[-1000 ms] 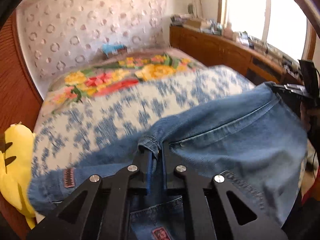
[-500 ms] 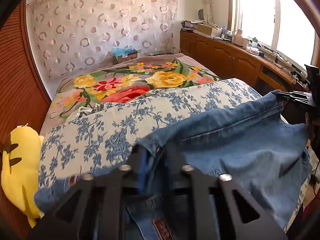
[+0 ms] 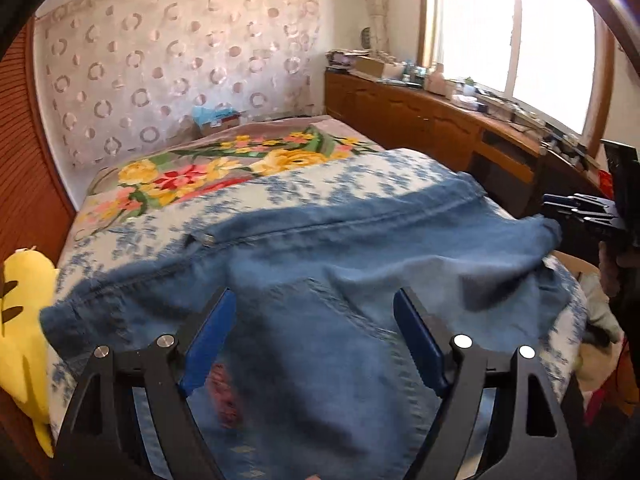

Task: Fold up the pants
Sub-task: 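Open both tools and release the jeans onto the sheet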

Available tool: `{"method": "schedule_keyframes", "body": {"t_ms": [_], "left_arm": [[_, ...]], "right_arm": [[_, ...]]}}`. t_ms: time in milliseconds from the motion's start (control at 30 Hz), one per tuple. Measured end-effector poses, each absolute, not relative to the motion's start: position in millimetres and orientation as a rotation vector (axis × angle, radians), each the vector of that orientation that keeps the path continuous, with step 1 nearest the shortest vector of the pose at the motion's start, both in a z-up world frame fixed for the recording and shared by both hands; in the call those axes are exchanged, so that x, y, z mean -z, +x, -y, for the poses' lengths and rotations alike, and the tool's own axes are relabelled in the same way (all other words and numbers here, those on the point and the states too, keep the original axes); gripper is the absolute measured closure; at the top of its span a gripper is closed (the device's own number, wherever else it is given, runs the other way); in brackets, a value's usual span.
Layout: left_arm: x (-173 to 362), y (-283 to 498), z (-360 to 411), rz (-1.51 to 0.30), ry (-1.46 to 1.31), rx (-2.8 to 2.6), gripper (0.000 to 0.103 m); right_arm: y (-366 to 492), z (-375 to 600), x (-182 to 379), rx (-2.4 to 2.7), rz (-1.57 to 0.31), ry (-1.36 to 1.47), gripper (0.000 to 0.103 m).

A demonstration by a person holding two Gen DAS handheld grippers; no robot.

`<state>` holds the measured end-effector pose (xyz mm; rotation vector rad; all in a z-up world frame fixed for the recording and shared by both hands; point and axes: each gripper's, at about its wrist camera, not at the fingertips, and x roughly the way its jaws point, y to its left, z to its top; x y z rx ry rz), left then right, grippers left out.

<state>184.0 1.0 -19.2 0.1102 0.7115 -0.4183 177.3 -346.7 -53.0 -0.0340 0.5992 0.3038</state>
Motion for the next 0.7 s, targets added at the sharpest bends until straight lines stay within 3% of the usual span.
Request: {"method": "schedule_keyframes", "body": {"t_ms": [333,700], "left_arm": [[25,144,25,-0.707,0.096,0.453,0.021],[47,119,23,-0.764,0.081,0.436,0.021]], "right_arm": [[137,357,72,-0.328,-0.657,0.005,0.065],[156,339,99,-0.372,-0.744,0.067,0.065]]}}
